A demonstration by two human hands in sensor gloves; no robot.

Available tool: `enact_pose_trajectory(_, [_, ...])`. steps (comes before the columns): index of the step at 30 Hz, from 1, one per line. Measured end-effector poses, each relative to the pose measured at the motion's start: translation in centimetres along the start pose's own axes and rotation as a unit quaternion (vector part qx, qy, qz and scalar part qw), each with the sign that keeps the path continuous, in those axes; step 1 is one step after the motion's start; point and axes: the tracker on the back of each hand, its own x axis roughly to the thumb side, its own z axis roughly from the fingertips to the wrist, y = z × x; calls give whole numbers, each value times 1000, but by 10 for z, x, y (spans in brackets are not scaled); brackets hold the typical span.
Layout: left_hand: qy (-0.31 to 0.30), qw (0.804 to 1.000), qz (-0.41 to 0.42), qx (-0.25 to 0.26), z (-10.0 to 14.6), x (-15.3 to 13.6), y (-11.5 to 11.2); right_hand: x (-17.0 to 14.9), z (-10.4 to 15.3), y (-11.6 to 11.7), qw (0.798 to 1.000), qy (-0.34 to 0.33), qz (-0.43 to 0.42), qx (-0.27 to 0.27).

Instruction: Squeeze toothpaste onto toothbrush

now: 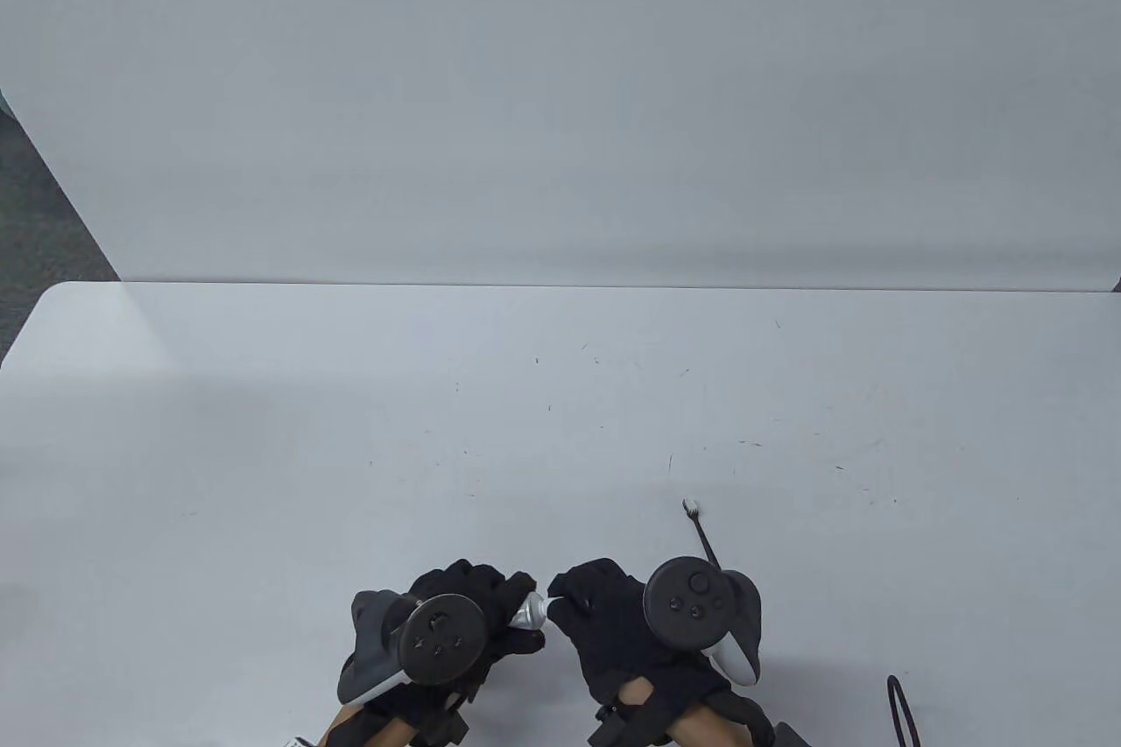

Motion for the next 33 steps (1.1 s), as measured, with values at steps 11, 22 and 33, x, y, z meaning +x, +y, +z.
enact_pose_trajectory(11, [25,999,24,0,-1,-14,5,0,1,-20,997,-19,15,-74])
enact_pose_trajectory(22, [42,999,33,10,0,-24,12,-25,-12,-21,906,-54,416,-52])
enact_pose_trajectory(33, [40,999,14,-1,-1,-23,8,-60,-29,38,846,-35,525,88])
